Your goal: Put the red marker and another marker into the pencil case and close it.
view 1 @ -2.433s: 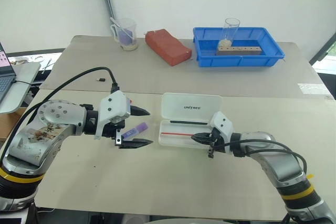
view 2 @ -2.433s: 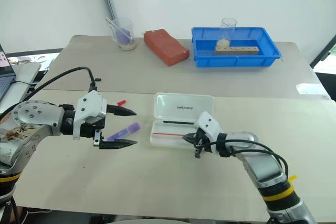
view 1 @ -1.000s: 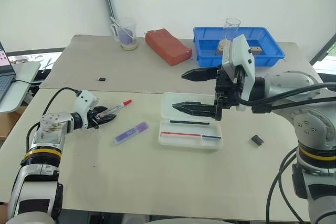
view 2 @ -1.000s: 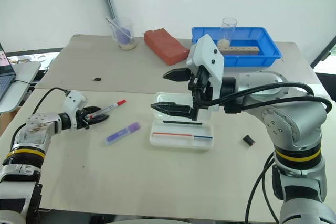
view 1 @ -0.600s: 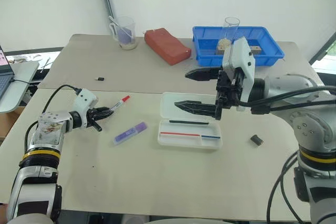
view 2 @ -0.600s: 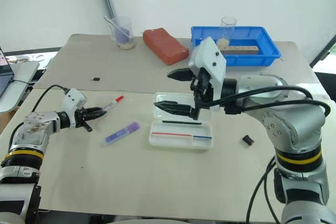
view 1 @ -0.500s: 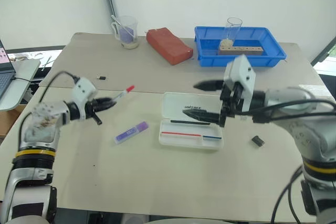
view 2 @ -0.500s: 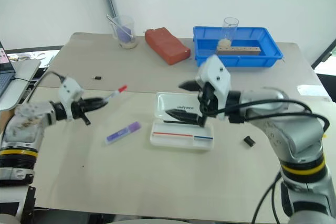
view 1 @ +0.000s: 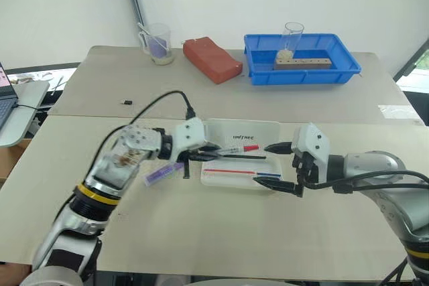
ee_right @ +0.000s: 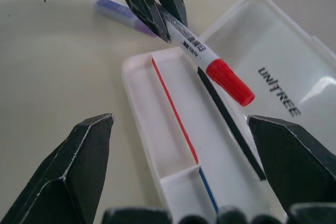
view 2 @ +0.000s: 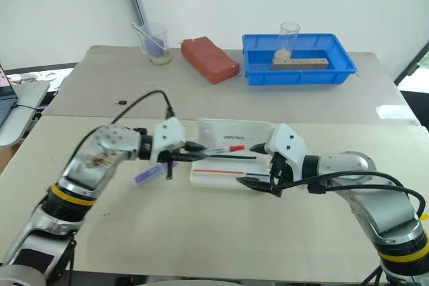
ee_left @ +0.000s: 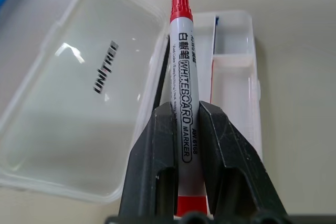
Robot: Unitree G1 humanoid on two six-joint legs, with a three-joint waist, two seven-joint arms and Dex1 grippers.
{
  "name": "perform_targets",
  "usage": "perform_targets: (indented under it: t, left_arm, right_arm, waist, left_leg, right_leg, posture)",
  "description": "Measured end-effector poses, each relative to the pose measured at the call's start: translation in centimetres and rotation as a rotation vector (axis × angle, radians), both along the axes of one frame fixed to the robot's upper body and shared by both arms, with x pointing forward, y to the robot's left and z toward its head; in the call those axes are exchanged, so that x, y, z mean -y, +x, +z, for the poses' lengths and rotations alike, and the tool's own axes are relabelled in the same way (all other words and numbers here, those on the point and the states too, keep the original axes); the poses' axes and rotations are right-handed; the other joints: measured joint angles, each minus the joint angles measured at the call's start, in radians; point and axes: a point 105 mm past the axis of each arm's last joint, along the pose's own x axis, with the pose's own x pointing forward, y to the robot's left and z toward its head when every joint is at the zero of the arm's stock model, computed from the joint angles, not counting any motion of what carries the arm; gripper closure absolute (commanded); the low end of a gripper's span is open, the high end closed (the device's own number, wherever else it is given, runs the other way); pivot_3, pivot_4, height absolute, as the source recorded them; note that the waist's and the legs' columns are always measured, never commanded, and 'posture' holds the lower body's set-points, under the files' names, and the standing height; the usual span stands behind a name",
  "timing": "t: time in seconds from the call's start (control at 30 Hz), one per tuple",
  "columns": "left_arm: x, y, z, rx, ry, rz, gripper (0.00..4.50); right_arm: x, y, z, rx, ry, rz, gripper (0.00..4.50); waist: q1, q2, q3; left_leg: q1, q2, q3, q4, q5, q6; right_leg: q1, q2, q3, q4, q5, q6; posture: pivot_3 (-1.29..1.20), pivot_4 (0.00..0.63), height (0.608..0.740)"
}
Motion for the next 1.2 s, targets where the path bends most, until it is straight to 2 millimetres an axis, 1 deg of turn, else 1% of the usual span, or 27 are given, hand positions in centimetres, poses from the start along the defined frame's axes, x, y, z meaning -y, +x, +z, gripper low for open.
perform_targets:
  t: [0.03, 0.13, 0.2, 0.27, 0.3, 0.33, 0.4, 0.5, 0.53, 0.6, 0.67, 0.73, 0.77, 0.8, 0.83, 0.87, 0.93, 0.97, 1.03, 1.07, 1.13, 1.2]
  left_arm:
    - [0.4, 0.3, -0.3, 0.002, 0.008, -0.009, 4.34]
    - [1.3, 0.9, -0.3, 0.030, 0.017, -0.037, 4.34]
    - [1.6, 1.0, -0.3, 0.037, 0.022, -0.056, 4.34]
    - [1.7, 0.9, -0.9, 0.025, 0.035, -0.069, 4.34]
    - [1.8, 0.9, -1.3, 0.013, 0.040, -0.072, 3.27]
    - [1.9, 0.9, -1.4, 0.010, 0.040, -0.077, 2.86]
    - [2.2, 0.9, -1.4, 0.021, 0.032, -0.089, 1.89]
    - [2.6, 1.1, -0.7, 0.043, 0.024, -0.098, 0.39]
    - [2.6, 1.2, -0.4, 0.051, 0.018, -0.095, 0.07]
    - [2.4, 1.2, 0.5, 0.058, -0.003, -0.079, 0.07]
    - [1.4, 1.5, 1.9, 0.074, -0.022, -0.038, 0.07]
    - [-0.6, 2.2, 3.8, 0.109, -0.044, 0.052, 0.07]
    - [-1.7, 2.5, 4.3, 0.118, -0.050, 0.103, 0.07]
    - [-3.2, 2.7, 4.4, 0.119, -0.052, 0.158, 0.07]
    - [-5.0, 2.6, 3.9, 0.108, -0.041, 0.215, 0.07]
    - [-7.1, 2.4, 2.7, 0.075, -0.015, 0.284, 0.07]
    - [-10.7, 1.0, 0.1, -0.012, 0.040, 0.394, 0.07]
    - [-11.8, 0.1, -1.2, -0.067, 0.053, 0.437, 0.07]
    - [-12.2, -1.1, -2.5, -0.126, 0.055, 0.473, 0.07]
    - [-12.2, -1.5, -2.6, -0.133, 0.049, 0.485, 0.07]
    - [-12.5, -2.0, -3.1, -0.141, 0.046, 0.529, 0.07]
    - [-12.8, -2.2, -4.0, -0.156, 0.046, 0.573, 0.07]
  right_arm:
    - [0.1, 0.0, -0.1, -0.002, 0.000, -0.009, 0.00]
    - [-0.1, 0.1, -0.2, 0.003, 0.021, -0.028, 0.00]
    - [0.0, 0.2, -0.4, 0.006, 0.023, -0.047, 0.00]
    - [0.0, 0.1, -0.5, 0.007, 0.024, -0.060, 0.00]
    - [0.0, 0.1, -0.5, 0.008, 0.025, -0.064, 0.00]
    - [0.0, 0.2, -0.5, 0.011, 0.025, -0.067, 0.00]
    - [-0.1, 0.2, -0.4, 0.021, 0.029, -0.074, 0.00]
    - [-0.2, 0.3, -0.2, 0.028, 0.035, -0.076, 0.00]
    - [-0.2, 0.4, 0.0, 0.034, 0.035, -0.074, 0.00]
    - [-0.4, 0.6, 0.4, 0.051, 0.037, -0.068, 0.00]
    - [-0.6, 0.8, 0.8, 0.062, 0.044, -0.058, 0.00]
    - [-1.1, 0.9, 1.2, 0.073, 0.058, -0.038, 0.00]
    - [-1.3, 1.0, 1.4, 0.077, 0.061, -0.029, 0.00]
    - [-1.6, 1.0, 1.6, 0.082, 0.063, -0.014, 0.00]
    - [-2.1, 1.0, 1.7, 0.083, 0.064, 0.009, 0.00]
    - [-2.5, 1.0, 1.9, 0.085, 0.069, 0.033, 0.00]
    - [-3.5, 1.0, 2.1, 0.079, 0.072, 0.081, 0.00]
    - [-3.8, 1.0, 2.3, 0.079, 0.076, 0.096, 0.00]
    - [-4.6, 1.1, 2.8, 0.084, 0.083, 0.132, 0.00]
    - [-5.0, 1.1, 3.1, 0.086, 0.091, 0.147, 0.00]
    - [-5.7, 0.9, 3.7, 0.097, 0.105, 0.184, 0.00]
    - [-6.1, 0.8, 3.5, 0.084, 0.103, 0.205, 0.00]
  waist:
    - [0.000, 0.000, 0.000]
    - [0.002, -0.001, 0.001]
    - [0.001, -0.001, 0.000]
    - [0.001, -0.001, 0.000]
    - [0.001, -0.001, 0.000]
    - [0.001, -0.001, 0.000]
    - [0.002, -0.001, 0.000]
    - [0.004, -0.001, 0.000]
    - [0.003, -0.001, 0.000]
    - [0.001, 0.000, 0.000]
    - [-0.003, 0.000, 0.000]
    - [-0.006, 0.001, 0.000]
    - [-0.007, 0.001, 0.000]
    - [-0.008, 0.001, 0.000]
    - [-0.012, 0.002, -0.001]
    - [-0.015, 0.003, -0.001]
    - [-0.023, 0.005, -0.002]
    - [-0.021, 0.003, -0.001]
    - [-0.001, 0.000, 0.001]
    - [0.006, -0.001, 0.002]
    - [0.015, -0.002, 0.002]
    - [0.020, -0.002, 0.001]
  left_leg:
    - [0.000, 0.000, 0.000, 0.000, 0.000, 0.000]
    - [-0.001, 0.000, 0.000, 0.000, 0.000, 0.000]
    - [-0.001, 0.000, 0.000, 0.000, 0.000, 0.000]
    - [-0.001, 0.000, 0.000, 0.000, 0.000, 0.000]
    - [-0.002, 0.000, -0.001, 0.000, 0.000, 0.000]
    - [-0.002, 0.000, -0.001, 0.000, 0.000, 0.000]
    - [-0.002, 0.000, -0.001, 0.001, 0.000, 0.000]
    - [-0.002, 0.000, -0.001, 0.001, 0.000, 0.000]
    - [-0.002, 0.000, -0.001, 0.002, 0.000, 0.000]
    - [-0.002, 0.000, -0.001, 0.001, 0.000, 0.000]
    - [-0.002, 0.000, -0.001, 0.001, 0.000, 0.000]
    - [-0.002, 0.001, -0.002, 0.000, 0.000, 0.000]
    - [-0.001, 0.001, -0.002, 0.000, 0.000, 0.000]
    - [-0.001, 0.001, -0.001, 0.000, 0.000, 0.000]
    - [0.001, 0.001, -0.001, -0.001, 0.000, 0.000]
    - [0.002, 0.001, -0.001, -0.002, 0.000, 0.000]
    - [0.003, 0.002, 0.000, -0.004, 0.000, 0.000]
    - [0.003, 0.003, 0.000, -0.004, 0.000, 0.000]
    - [0.002, 0.003, 0.000, -0.002, 0.000, 0.000]
    - [0.002, 0.003, 0.000, -0.002, 0.000, 0.000]
    - [0.003, 0.003, 0.002, -0.002, 0.000, 0.000]
    - [0.003, 0.002, 0.003, -0.002, 0.000, 0.000]
  right_leg:
    - [0.000, 0.000, 0.000, 0.000, 0.000, 0.000]
    - [0.000, 0.000, 0.000, 0.000, 0.000, 0.000]
    - [0.000, 0.000, 0.000, -0.002, 0.000, 0.001]
    - [0.000, 0.000, 0.000, -0.002, 0.000, 0.001]
    - [0.000, 0.000, 0.000, -0.001, 0.000, 0.001]
    - [0.000, 0.000, 0.000, -0.001, 0.000, 0.001]
    - [0.000, 0.000, 0.000, -0.001, 0.001, 0.001]
    - [0.000, 0.000, 0.000, -0.001, 0.001, 0.001]
    - [0.000, 0.000, 0.000, -0.001, 0.001, 0.001]
    - [0.000, 0.000, 0.000, -0.001, 0.001, 0.001]
    - [0.000, 0.001, 0.000, -0.001, 0.001, 0.001]
    - [0.000, 0.002, 0.000, -0.001, 0.001, 0.001]
    - [0.000, 0.002, 0.000, -0.001, 0.001, 0.001]
    - [0.000, 0.002, 0.001, -0.001, 0.001, 0.001]
    - [0.000, 0.002, 0.002, -0.001, 0.001, 0.001]
    - [0.000, 0.002, 0.002, -0.001, 0.001, 0.001]
    - [0.000, 0.002, 0.002, -0.001, 0.000, 0.001]
    - [0.000, 0.002, 0.001, -0.001, 0.000, 0.001]
    - [-0.003, 0.001, -0.002, -0.001, 0.000, 0.000]
    - [-0.002, 0.000, -0.003, -0.002, 0.000, 0.000]
    - [-0.002, -0.004, -0.003, -0.003, 0.000, 0.000]
    - [-0.002, -0.005, -0.003, -0.004, 0.001, 0.000]
  posture:
    - [0.00, 0.150, 0.740]
    - [0.00, 0.150, 0.740]
    - [0.00, 0.150, 0.740]
    - [0.00, 0.150, 0.740]
    - [0.00, 0.150, 0.740]
    - [0.00, 0.150, 0.740]
    - [0.00, 0.150, 0.740]
    - [0.00, 0.150, 0.740]
    - [0.00, 0.150, 0.740]
    - [0.00, 0.150, 0.740]
    - [0.00, 0.150, 0.740]
    - [0.00, 0.150, 0.740]
    - [0.00, 0.150, 0.740]
    - [0.00, 0.150, 0.740]
    - [0.00, 0.150, 0.740]
    - [0.00, 0.150, 0.740]
    - [0.00, 0.150, 0.740]
    - [0.00, 0.150, 0.740]
    - [0.00, 0.150, 0.740]
    - [0.00, 0.150, 0.740]
    - [0.00, 0.150, 0.740]
    - [0.00, 0.150, 0.740]
